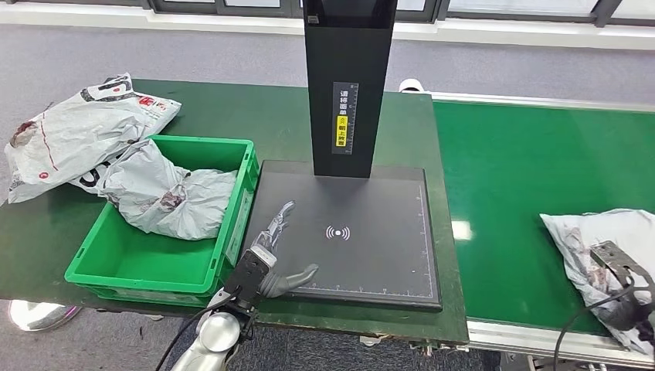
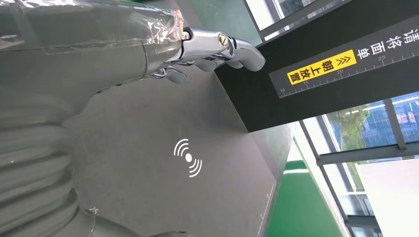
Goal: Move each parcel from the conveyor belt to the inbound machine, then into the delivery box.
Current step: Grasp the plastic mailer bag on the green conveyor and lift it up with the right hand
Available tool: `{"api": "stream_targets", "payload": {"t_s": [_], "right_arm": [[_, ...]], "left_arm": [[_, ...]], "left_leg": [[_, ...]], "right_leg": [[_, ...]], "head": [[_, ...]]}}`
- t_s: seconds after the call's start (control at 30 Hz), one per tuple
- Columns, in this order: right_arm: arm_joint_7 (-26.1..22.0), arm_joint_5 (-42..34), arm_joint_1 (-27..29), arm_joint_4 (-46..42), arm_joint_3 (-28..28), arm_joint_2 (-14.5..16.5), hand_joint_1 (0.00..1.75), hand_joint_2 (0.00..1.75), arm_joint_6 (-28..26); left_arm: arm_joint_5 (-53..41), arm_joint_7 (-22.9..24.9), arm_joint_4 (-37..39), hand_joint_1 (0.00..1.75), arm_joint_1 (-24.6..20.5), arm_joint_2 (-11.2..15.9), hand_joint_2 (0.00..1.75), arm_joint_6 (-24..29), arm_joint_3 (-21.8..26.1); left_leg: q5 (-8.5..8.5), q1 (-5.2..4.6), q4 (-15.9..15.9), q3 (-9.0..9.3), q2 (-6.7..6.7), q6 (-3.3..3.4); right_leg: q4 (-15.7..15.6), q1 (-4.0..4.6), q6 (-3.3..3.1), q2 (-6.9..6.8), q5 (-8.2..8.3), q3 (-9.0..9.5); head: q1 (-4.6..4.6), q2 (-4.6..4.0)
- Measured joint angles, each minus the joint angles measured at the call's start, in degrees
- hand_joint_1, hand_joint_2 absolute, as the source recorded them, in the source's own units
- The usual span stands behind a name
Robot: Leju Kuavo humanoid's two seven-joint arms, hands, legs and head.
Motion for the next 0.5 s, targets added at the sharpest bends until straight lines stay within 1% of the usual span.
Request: {"api": "stream_targets", "payload": {"t_s": [0.17,0.3,0.4,0.5], "right_arm": [[-0.6,0.9,-0.2,0.0,0.9,0.9,1.75,1.75,-0.4],[-3.5,0.7,0.2,0.0,1.3,2.0,1.75,1.75,-0.7],[-7.8,-1.1,0.6,0.0,1.2,3.0,1.75,1.75,0.4],[-14.1,-4.1,1.1,-0.1,1.2,3.9,1.75,1.75,3.0]], "left_arm": [[0.1,0.0,0.0,0.0,0.1,0.1,1.75,0.4,0.0],[0.0,0.0,-0.1,0.0,0.2,0.1,1.75,0.8,0.0],[-0.1,0.0,-0.3,0.0,0.3,0.2,1.75,1.0,0.0],[-0.3,0.0,-0.4,0.0,0.5,0.2,1.75,1.6,0.0]], "left_leg": [[0.0,0.0,0.0,0.02,0.0,-0.01],[-0.04,0.01,0.0,0.01,0.0,-0.07],[-0.09,0.01,0.0,0.02,0.03,-0.14],[-0.16,0.03,0.0,0.03,0.16,-0.24]], "right_leg": [[0.0,0.03,-0.01,0.0,0.0,0.01],[0.0,0.1,-0.05,0.01,-0.02,0.0],[0.0,0.15,-0.08,0.06,-0.04,-0.01],[0.0,0.2,-0.12,0.26,-0.04,-0.04]], "head": [[0.0,0.0],[0.01,0.0],[0.02,0.0],[0.02,0.0]]}}
